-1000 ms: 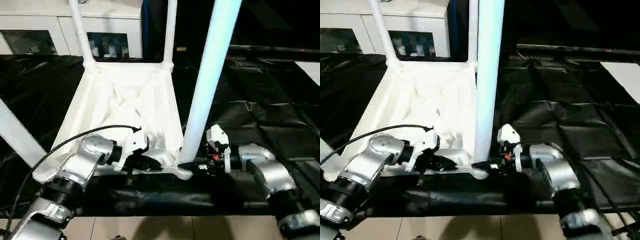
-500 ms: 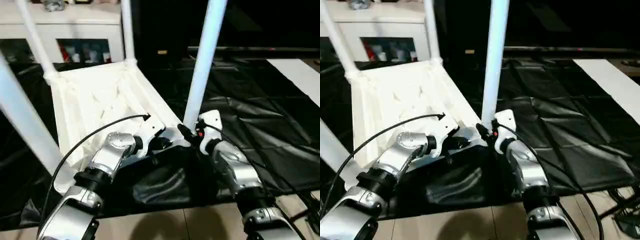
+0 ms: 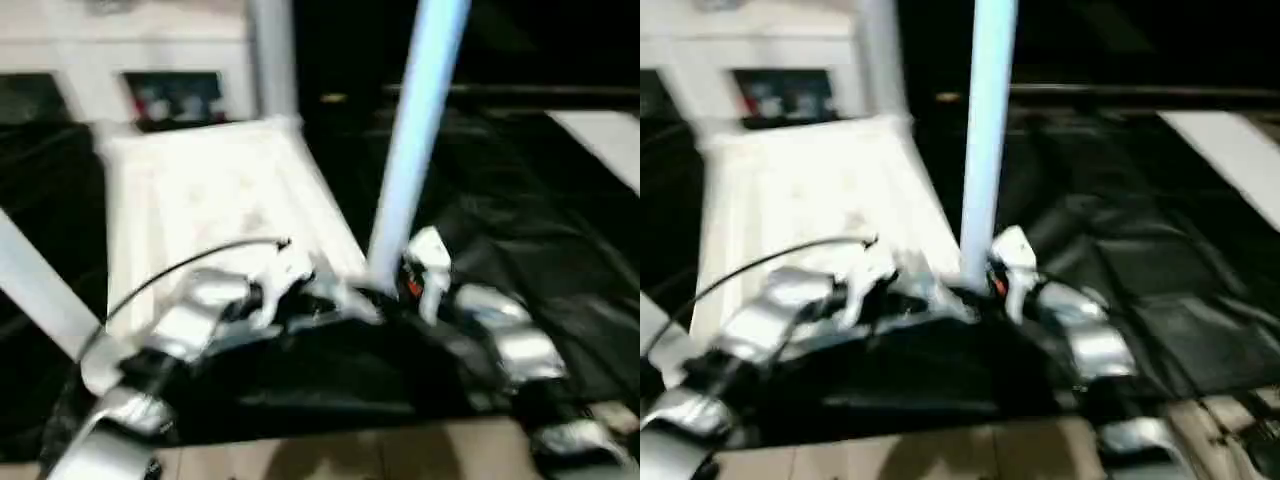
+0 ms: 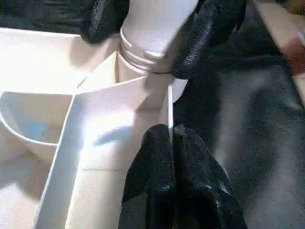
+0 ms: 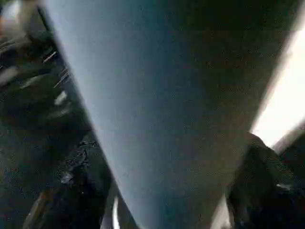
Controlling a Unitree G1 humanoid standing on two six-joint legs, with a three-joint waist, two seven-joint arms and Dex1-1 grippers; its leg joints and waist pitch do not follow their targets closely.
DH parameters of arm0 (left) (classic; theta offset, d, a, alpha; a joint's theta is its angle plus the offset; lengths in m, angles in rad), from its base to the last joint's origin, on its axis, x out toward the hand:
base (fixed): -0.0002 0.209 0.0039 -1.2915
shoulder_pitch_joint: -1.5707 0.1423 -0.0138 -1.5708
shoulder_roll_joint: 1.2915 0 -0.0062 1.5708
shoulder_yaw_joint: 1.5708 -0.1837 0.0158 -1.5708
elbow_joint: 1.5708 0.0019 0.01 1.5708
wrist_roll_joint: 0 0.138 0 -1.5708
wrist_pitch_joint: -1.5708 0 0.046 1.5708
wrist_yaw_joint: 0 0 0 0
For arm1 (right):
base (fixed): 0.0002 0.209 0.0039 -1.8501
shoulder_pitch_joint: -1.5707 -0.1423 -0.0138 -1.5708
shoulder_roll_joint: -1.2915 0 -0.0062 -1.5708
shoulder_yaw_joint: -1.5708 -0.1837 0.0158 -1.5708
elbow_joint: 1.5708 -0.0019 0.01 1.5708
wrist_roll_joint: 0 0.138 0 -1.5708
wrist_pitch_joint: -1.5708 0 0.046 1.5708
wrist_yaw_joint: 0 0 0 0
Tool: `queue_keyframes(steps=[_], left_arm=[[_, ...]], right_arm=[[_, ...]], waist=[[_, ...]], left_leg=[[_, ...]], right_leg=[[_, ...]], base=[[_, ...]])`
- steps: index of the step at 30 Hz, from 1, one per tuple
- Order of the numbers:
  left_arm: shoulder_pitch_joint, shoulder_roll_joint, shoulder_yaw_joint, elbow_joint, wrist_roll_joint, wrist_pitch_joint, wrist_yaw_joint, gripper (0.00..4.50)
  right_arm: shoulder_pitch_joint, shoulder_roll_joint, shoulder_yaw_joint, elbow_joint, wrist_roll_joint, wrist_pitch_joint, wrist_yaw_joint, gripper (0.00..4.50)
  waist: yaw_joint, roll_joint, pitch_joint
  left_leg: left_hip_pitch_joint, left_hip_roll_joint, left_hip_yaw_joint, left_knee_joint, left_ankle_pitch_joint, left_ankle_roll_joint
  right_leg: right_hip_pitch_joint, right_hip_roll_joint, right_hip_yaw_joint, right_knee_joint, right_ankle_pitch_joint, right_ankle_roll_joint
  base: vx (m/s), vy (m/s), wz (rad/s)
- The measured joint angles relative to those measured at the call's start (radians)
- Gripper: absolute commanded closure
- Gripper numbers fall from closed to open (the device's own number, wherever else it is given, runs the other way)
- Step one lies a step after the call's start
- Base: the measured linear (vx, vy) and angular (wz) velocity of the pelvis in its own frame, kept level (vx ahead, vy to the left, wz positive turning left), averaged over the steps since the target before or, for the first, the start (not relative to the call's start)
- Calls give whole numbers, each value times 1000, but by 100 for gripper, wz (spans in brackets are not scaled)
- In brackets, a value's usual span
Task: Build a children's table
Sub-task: Rotate leg to tighten
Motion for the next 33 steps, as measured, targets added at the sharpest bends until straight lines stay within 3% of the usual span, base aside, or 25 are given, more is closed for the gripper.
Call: queue_keyframes(steps=[5, 14, 17, 19, 22, 26, 30, 32, 33], left_arm=[[15, 28, -18, -38, -3, 1, -52, 450], [18, 29, -15, -44, 0, 10, -30, 450], [12, 15, 10, -21, 8, 21, 49, 450], [-15, -19, 28, 15, 36, 33, 137, 450], [-30, -71, 39, 38, 44, 62, 241, 450], [-50, -155, 68, 70, 66, 102, 386, 450], [-56, -207, 75, 74, 78, 133, 454, 450], [-56, -210, 75, 74, 80, 133, 454, 450], [-56, -210, 75, 74, 80, 133, 452, 450]], right_arm=[[3, -41, 26, -4, 3, 11, 108, 141], [0, -13, 28, -4, 10, 42, 76, 183], [-7, 44, -5, 45, -9, 0, -57, 185], [-24, 114, -49, 101, -25, -25, -228, 185], [-42, 171, -83, 131, -35, -24, -406, 185], [-81, 257, -134, 176, -57, -14, -657, 185], [-93, 279, -152, 201, -75, -38, -733, 185], [-93, 279, -152, 207, -75, -54, -732, 129], [-93, 278, -153, 208, -75, -57, -729, 129]], waist=[[4, 0, 1], [-3, 0, 1], [-12, -2, 1], [-32, -3, 1], [-46, -3, 2], [-53, -3, 1], [-51, -1, 0], [-49, -1, 0], [-49, 0, 0]], left_leg=[[0, 1, 1, 2, -2, -4], [0, 2, 1, 5, -2, -6], [2, 2, 2, 7, -2, -6], [3, 2, 2, 7, -1, -9], [3, 2, 3, 7, 0, -9], [4, 2, 3, 7, 0, -10], [3, 2, 3, 6, -1, -9], [3, 2, 3, 6, -1, -9], [3, 2, 3, 6, -1, -9]], right_leg=[[-1, 0, 1, 1, 0, 0], [0, 0, 1, 3, 1, 0], [0, 0, 1, 6, 1, 1], [0, 0, 2, 6, 0, 4], [0, 0, 2, 6, 0, 4], [0, 0, 2, 7, 1, 5], [0, 0, 2, 5, 1, 6], [0, 0, 2, 5, 1, 5], [0, 0, 2, 5, 1, 5]], base=[[0, 0, 0], [0, 0, 0], [0, 0, 0], [0, 0, 0], [0, 0, 0], [0, 0, 0], [0, 0, 0], [0, 0, 0], [0, 0, 0]])
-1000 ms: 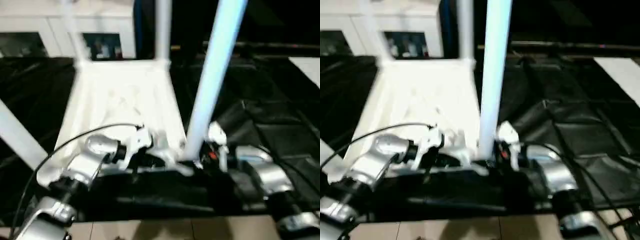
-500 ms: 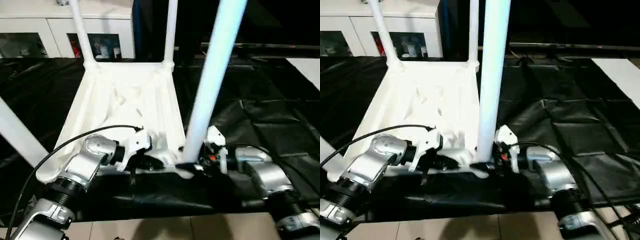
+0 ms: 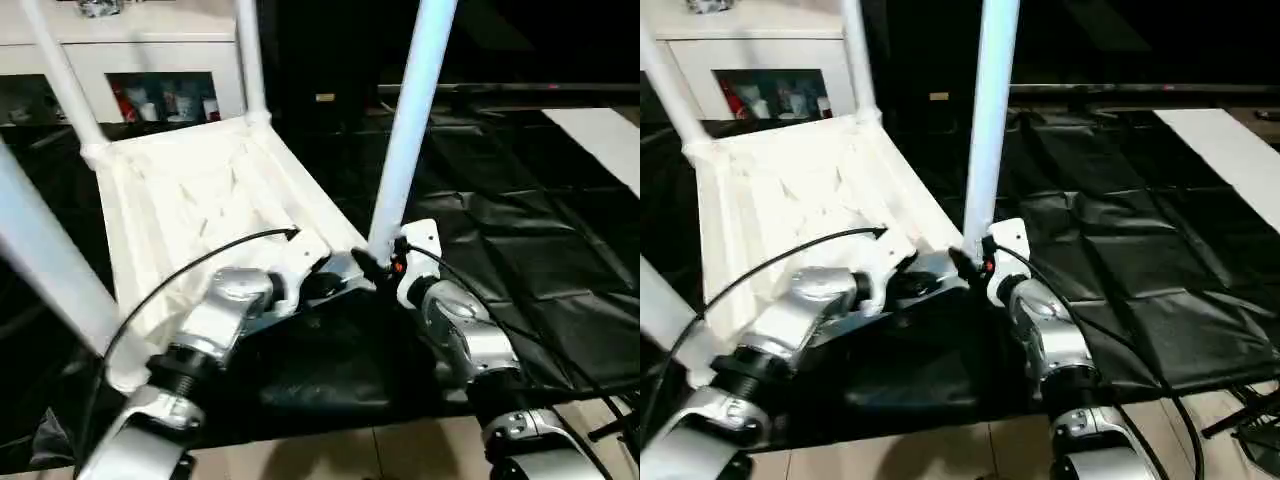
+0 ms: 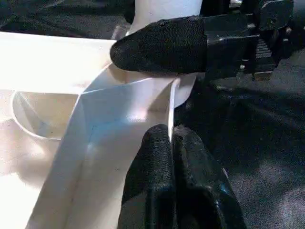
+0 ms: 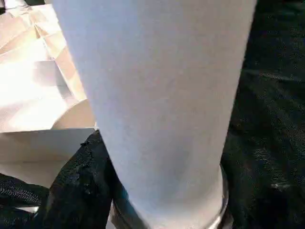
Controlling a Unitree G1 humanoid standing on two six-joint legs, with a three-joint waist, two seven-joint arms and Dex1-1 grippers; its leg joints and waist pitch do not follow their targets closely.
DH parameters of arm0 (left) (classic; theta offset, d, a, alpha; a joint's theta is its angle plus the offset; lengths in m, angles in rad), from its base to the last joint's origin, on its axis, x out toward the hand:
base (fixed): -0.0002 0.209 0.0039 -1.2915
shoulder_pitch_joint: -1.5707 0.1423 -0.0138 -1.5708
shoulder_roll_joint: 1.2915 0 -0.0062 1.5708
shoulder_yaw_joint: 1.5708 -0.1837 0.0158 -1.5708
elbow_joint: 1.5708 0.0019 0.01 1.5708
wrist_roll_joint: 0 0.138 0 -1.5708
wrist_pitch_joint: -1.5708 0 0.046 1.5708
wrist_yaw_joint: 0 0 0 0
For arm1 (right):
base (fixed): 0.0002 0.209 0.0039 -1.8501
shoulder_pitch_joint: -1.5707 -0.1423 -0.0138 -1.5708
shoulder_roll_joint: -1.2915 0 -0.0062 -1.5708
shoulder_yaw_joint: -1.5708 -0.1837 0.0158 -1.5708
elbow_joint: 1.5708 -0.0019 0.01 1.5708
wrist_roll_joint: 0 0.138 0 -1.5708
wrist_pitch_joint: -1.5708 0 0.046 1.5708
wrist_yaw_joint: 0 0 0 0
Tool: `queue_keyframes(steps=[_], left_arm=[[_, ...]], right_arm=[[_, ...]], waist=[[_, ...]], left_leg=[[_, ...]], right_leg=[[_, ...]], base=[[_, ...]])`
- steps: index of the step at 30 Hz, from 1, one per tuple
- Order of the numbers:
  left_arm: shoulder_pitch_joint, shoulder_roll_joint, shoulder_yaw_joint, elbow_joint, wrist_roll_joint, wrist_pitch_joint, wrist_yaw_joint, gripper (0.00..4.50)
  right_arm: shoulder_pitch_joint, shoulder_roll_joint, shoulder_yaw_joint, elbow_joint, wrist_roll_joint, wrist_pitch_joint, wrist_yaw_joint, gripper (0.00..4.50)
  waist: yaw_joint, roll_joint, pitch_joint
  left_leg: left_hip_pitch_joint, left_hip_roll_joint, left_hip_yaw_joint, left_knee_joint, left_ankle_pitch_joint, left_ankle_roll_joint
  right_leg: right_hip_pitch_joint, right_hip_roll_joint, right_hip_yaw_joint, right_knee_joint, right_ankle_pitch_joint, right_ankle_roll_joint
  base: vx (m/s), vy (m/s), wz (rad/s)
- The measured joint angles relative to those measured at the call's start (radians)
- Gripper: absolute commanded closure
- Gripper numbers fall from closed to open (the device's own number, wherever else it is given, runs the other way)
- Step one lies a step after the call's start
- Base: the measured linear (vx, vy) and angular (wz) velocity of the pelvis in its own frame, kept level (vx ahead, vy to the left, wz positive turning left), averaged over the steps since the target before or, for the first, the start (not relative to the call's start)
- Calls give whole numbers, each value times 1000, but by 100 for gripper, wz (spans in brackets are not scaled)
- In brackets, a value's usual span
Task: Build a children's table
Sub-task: Rotate leg to tighten
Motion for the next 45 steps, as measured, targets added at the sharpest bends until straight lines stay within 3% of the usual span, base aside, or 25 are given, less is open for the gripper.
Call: queue_keyframes(steps=[1, 10, 19, 22, 26, 34, 38, 41, 45], left_arm=[[0, 0, 0, 0, 0, 0, -3, 450], [20, 84, -15, -31, -19, -36, -149, 450], [56, 228, -64, -96, -82, -69, -458, 450], [57, 238, -71, -100, -81, -69, -477, 450], [61, 244, -76, -105, -82, -69, -491, 450], [76, 240, -73, -132, -90, -56, -471, 450], [75, 197, -45, -117, -69, -39, -350, 450], [26, 93, -17, -32, -23, -25, -149, 450], [-3, 7, -8, 19, -4, -5, -16, 450]], right_arm=[[0, 0, 0, 1, -6, -2, 7, 106], [9, -115, 75, -27, -17, -11, 290, 106], [59, -315, 201, -211, 43, 78, 756, 106], [64, -324, 207, -222, 49, 89, 789, 106], [69, -332, 208, -233, 57, 109, 805, 149], [111, -297, 178, -272, 85, 162, 765, 190], [119, -219, 120, -219, 75, 111, 576, 192], [78, -93, 45, -119, 37, 67, 252, 193], [51, -37, 15, -83, 9, 60, 59, 193]], waist=[[0, 0, 0], [-1, 1, 1], [47, 3, 3], [48, 3, 3], [46, 3, 3], [50, 1, 2], [31, -2, 2], [8, -6, 1], [-2, -1, 0]], left_leg=[[0, 0, 0, 0, 0, 0], [-1, 1, 0, -1, 0, 0], [-4, 1, 0, 2, 0, 0], [-4, 1, 0, 4, 0, 0], [-3, 2, 0, 4, 0, 0], [-4, 2, 0, 3, 0, 0], [-2, 2, 0, 7, 1, 0], [2, 2, -1, 11, 1, 0], [3, 0, -3, 10, 0, 0]], right_leg=[[0, 0, 0, 0, 0, 0], [-1, 1, -1, 0, 1, -2], [-1, 0, -1, 0, 2, -4], [0, 0, 0, 0, 3, -5], [0, 0, 0, 1, 3, -5], [0, 0, -1, 1, 2, -4], [1, 0, 0, 2, 1, 1], [2, 0, 0, 2, 1, 2], [4, 0, -1, -4, 1, 2]], base=[[0, 0, 0], [0, 0, 0], [0, 0, 0], [0, 0, 0], [0, 0, 0], [0, 0, 0], [0, 0, 0], [0, 0, 0], [0, 0, 0]])
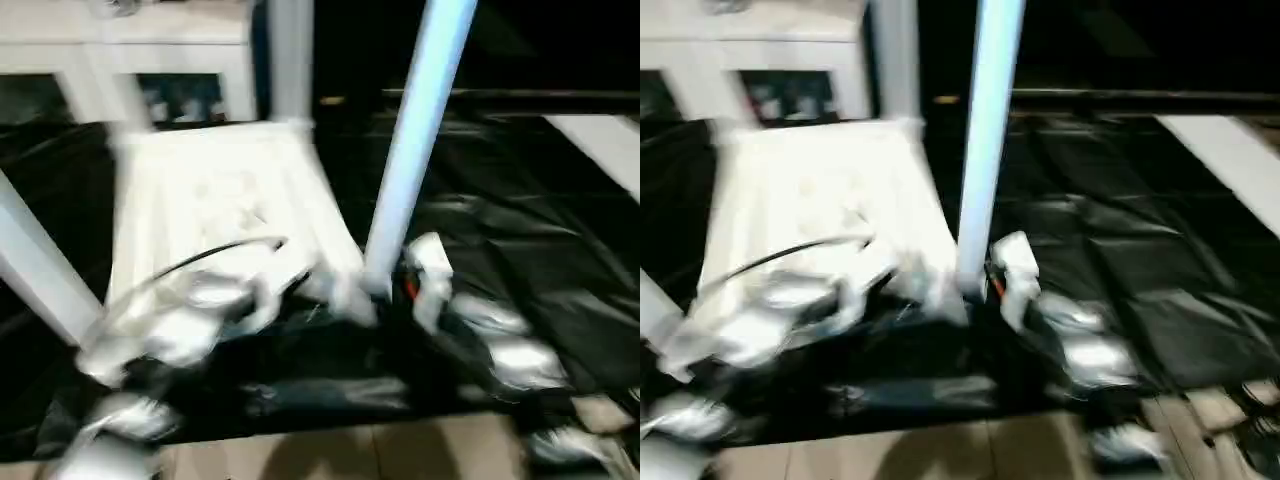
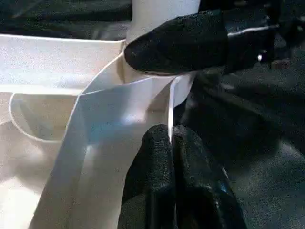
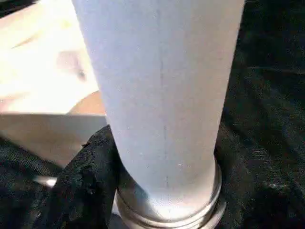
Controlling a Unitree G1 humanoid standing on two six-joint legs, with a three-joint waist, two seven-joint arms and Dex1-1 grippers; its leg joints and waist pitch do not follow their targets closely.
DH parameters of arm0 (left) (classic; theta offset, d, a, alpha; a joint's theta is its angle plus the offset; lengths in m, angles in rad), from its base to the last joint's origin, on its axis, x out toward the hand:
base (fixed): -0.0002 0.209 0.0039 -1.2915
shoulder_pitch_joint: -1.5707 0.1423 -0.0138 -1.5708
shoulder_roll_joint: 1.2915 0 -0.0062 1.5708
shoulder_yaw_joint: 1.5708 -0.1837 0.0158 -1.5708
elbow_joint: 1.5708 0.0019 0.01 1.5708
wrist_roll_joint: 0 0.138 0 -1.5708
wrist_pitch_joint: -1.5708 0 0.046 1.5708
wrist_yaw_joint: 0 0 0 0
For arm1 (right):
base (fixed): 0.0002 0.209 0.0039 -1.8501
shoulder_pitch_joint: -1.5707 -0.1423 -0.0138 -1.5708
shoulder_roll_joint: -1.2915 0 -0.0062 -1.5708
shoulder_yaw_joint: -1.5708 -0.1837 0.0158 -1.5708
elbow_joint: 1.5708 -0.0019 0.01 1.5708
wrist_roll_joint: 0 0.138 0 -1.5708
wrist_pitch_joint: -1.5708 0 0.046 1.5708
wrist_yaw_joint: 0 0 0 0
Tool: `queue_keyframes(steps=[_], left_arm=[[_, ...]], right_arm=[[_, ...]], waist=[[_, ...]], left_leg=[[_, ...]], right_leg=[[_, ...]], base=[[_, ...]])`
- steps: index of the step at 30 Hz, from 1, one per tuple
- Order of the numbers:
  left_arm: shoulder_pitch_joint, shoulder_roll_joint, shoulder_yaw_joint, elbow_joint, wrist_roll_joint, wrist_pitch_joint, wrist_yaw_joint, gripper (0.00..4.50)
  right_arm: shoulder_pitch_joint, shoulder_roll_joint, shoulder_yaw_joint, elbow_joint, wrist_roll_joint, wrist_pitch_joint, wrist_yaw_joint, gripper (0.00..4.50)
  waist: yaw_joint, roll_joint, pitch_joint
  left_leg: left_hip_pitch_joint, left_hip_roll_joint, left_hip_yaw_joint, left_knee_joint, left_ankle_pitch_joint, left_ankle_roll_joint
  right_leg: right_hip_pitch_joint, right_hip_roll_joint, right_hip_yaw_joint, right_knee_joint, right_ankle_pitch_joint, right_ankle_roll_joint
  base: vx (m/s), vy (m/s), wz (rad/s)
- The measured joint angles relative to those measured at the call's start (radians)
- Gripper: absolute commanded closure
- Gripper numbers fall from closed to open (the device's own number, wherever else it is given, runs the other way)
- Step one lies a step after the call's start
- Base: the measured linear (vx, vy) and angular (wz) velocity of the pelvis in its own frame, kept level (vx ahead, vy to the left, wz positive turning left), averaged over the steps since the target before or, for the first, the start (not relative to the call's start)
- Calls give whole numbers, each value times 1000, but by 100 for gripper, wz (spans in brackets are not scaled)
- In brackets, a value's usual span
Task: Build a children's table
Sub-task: Rotate leg to tighten
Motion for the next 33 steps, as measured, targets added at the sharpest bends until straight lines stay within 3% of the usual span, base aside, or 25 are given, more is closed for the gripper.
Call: queue_keyframes(steps=[4, 5, 11, 18, 23, 25, 28, 33], left_arm=[[-7, -21, 5, 16, 4, 0, 19, 450], [-7, -21, 5, 16, 4, -1, 15, 450], [7, 6, 4, -10, 3, -8, -51, 450], [52, 117, -39, -101, -57, -23, -274, 450], [66, 203, -70, -152, -80, -24, -432, 450], [67, 226, -78, -159, -81, -26, -472, 450], [67, 245, -84, -160, -85, -31, -500, 450], [67, 269, -85, -160, -90, -32, -519, 450]], right_arm=[[-6, 17, -14, 30, -15, -47, -31, 193], [-6, 18, -15, 36, -13, -59, -28, 139], [-4, -37, -18, 27, 31, -36, 154, 80], [0, -203, 75, -35, 69, 7, 525, 80], [1, -289, 142, -109, 98, 40, 772, 80], [1, -319, 144, -115, 98, 49, 818, 80], [0, -345, 150, -122, 111, 67, 864, 80], [0, -348, 151, -132, 130, 98, 898, 133]], waist=[[0, 2, 0], [-1, 2, 0], [1, 2, 0], [27, 2, 1], [59, 2, 1], [69, 1, 1], [71, 0, 2], [69, -1, 2]], left_leg=[[-1, 0, 0, 0, 0, 0], [-1, 0, 0, -1, 0, 0], [-2, 0, 0, -4, 0, 0], [-5, 1, 0, -12, 0, 0], [-13, 2, 2, -9, 2, 7], [-14, 2, 3, -5, 1, 8], [-13, 2, 3, -2, -1, 5], [-12, 3, 3, 3, -2, 3]], right_leg=[[0, 0, 0, -1, 0, 0], [0, 0, 0, -1, 0, 0], [0, 0, 0, -1, 1, 0], [-5, 1, -3, 0, 3, -4], [-11, 0, -3, 1, 3, -6], [-10, 0, -2, 1, 4, -7], [-10, 0, -1, 3, 6, -8], [-11, 0, 0, 9, 3, -3]], base=[[0, 0, 0], [0, 0, 0], [0, 0, 0], [0, 0, 0], [0, 0, 0], [0, 0, 0], [0, 0, 0], [0, 0, 0]])
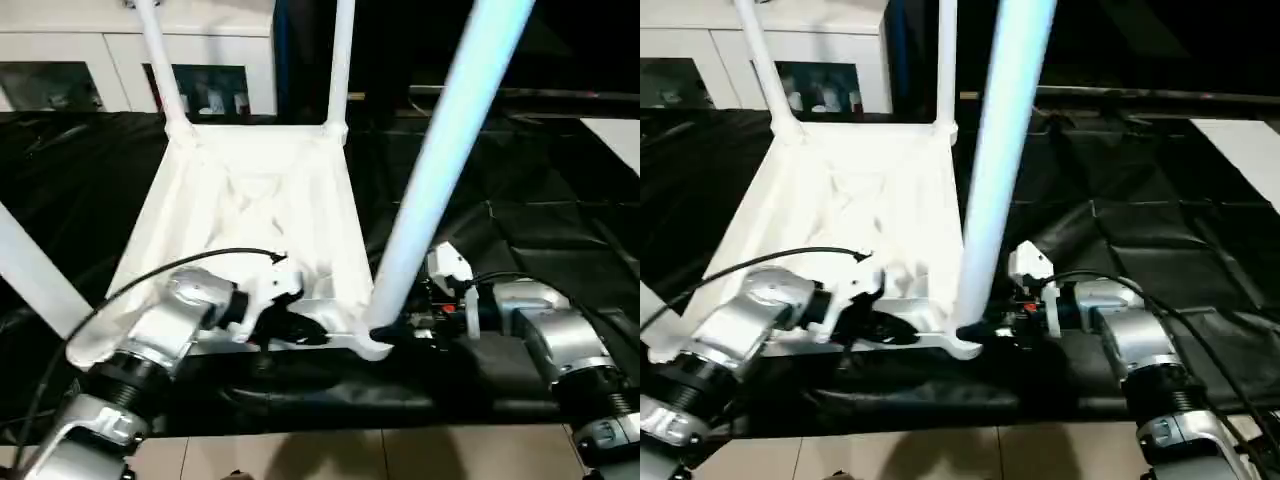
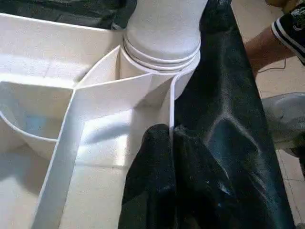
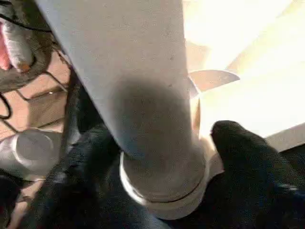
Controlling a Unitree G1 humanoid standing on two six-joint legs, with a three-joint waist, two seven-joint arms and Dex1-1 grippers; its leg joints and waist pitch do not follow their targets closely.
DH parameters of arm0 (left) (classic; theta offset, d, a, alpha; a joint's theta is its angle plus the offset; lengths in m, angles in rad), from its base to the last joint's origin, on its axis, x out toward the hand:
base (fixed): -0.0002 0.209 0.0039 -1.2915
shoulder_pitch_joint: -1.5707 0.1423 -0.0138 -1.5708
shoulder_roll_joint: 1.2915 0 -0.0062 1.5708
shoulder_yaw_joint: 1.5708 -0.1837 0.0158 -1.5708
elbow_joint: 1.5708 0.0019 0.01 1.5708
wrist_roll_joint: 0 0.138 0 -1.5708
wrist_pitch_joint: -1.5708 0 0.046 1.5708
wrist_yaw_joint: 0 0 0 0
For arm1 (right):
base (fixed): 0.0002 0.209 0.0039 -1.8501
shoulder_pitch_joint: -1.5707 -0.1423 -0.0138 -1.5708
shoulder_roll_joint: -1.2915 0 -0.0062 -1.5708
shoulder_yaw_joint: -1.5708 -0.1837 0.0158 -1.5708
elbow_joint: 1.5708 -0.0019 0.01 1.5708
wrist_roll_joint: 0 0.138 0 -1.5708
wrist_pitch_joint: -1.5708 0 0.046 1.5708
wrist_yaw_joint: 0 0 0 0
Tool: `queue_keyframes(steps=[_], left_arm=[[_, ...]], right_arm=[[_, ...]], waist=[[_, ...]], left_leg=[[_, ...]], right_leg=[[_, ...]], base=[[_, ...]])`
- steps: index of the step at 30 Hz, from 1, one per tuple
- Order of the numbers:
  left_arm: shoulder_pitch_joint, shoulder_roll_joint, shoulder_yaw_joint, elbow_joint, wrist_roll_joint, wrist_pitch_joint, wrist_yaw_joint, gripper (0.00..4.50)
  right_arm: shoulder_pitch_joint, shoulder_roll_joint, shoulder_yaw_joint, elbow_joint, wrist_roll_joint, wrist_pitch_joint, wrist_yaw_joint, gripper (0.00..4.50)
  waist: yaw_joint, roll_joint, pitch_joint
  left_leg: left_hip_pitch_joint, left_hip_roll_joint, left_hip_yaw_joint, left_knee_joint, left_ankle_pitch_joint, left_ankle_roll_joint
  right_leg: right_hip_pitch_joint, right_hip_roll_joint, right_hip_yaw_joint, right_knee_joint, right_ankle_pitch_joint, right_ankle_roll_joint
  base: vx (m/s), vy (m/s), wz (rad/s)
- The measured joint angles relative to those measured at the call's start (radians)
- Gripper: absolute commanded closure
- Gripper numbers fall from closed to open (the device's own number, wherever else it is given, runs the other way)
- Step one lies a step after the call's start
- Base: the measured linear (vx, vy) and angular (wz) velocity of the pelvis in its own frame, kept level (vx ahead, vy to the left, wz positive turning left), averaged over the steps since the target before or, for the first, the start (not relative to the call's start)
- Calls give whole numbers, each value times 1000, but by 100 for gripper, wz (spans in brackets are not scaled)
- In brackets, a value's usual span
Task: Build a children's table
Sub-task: Rotate leg to tighten
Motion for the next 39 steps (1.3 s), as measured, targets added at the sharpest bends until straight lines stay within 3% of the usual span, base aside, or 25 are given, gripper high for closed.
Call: queue_keyframes(steps=[6, 12, 18, 23, 26, 27, 31, 33, 39], left_arm=[[5, -14, 0, -6, -2, 0, 2, 450], [8, -87, 13, 11, 16, 3, 134, 450], [-55, -225, 44, 142, 62, 16, 385, 450], [-77, -280, 55, 185, 89, 23, 495, 450], [-77, -280, 60, 185, 89, 20, 490, 450], [-77, -280, 62, 185, 89, 19, 483, 450], [-77, -252, 60, 178, 87, 13, 427, 450], [-76, -232, 57, 175, 82, 1, 393, 450], [-55, -156, 41, 126, 45, -12, 242, 450]], right_arm=[[6, 22, 11, -45, 23, 49, 8, 186], [68, 108, -54, -63, 9, 16, -205, 222], [37, 246, -136, 28, -82, -45, -644, 246], [5, 326, -169, 78, -127, -60, -847, 251], [1, 330, -169, 92, -133, -94, -844, 251], [1, 330, -172, 92, -131, -94, -837, 197], [1, 313, -177, 89, -93, -79, -735, 176], [2, 295, -172, 85, -86, -72, -672, 139], [4, 157, -99, 41, -40, -35, -361, 139]], waist=[[3, -4, 2], [-1, -8, 0], [-43, -15, -4], [-72, -9, -7], [-82, -6, -6], [-83, -5, -6], [-82, -5, -6], [-81, -5, -6], [-67, -6, -5]], left_leg=[[0, 0, 0, 1, 0, 0], [1, -1, 1, 3, 0, 0], [10, -1, -3, 4, 2, -3], [10, 0, -14, 1, 2, -2], [8, -3, -12, 0, 1, -1], [8, -4, -11, 0, 1, -1], [8, -4, -11, 0, 1, 0], [8, -4, -11, -1, 1, 0], [6, -3, -9, -5, -1, 0]], right_leg=[[-2, 0, 1, 5, -1, 1], [0, -1, 3, 5, -1, 2], [9, -1, -1, -3, -3, 5], [18, -5, -25, -29, -3, 5], [18, -12, -30, -33, -3, 5], [18, -13, -30, -33, -3, 5], [17, -14, -30, -30, -2, 4], [16, -14, -30, -27, -2, 4], [11, -14, -28, -17, 11, -2]], base=[[0, 0, 0], [0, 0, 0], [0, 0, 0], [0, 0, 0], [0, 0, 0], [0, 0, 0], [0, 0, 0], [0, 0, 0], [0, 0, 0]])
